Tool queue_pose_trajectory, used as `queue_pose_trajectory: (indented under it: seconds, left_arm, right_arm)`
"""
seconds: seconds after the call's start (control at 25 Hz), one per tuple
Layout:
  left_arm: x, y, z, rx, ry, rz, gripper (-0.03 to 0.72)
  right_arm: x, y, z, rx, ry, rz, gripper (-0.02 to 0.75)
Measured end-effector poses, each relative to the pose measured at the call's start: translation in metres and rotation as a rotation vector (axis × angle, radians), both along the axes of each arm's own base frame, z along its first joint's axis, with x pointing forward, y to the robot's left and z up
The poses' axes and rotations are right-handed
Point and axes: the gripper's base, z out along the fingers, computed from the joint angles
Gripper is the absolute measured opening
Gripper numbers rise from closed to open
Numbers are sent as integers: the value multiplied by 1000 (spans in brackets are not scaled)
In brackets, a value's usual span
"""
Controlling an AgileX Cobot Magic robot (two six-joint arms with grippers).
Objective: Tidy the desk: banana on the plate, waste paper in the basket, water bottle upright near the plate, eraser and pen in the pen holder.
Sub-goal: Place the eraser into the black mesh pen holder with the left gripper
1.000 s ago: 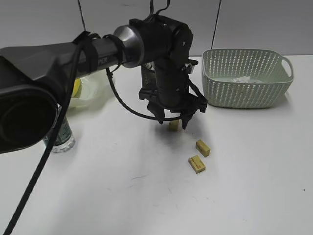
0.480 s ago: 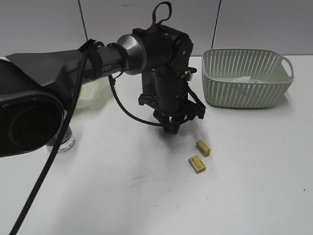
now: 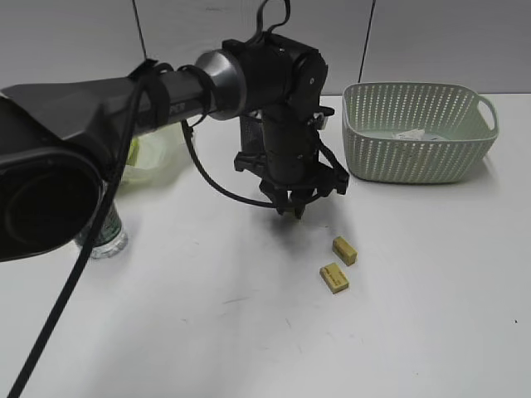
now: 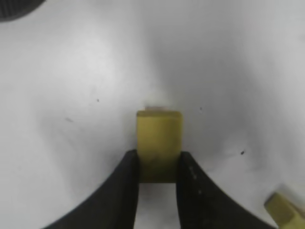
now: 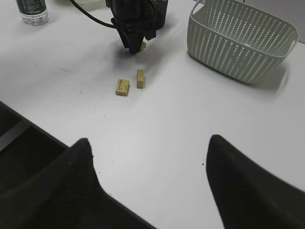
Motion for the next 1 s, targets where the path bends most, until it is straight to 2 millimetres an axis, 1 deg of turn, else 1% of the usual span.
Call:
queue_pose_trajectory:
  seconds: [0.2,0.4,0.56,0.64,0.72,0.84,1.0]
  left_arm:
    - [0,2,30,-28,-53,-3,180]
    - [-1,7,68,-47,-134,-8,180]
    - [2,15,100,-50,-227,-8,180]
    - [8,22,113,-51,-269,6,180]
    - [15,31,120,-56,-297,26,180]
    - [30,42,122,-84,-342,54,180]
    - [47,48,124,-151,-429,71,180]
  right_arm:
    - [0,0,0,0,0,0,582]
    - [0,0,0,-1,1,0,582]
    - [0,0,0,-1,1,0,582]
    - [0,0,0,-1,1,0,582]
    - [0,0,0,-1,1,0,582]
    - [0,0,0,-1,1,0,582]
    - [0,0,0,-1,1,0,582]
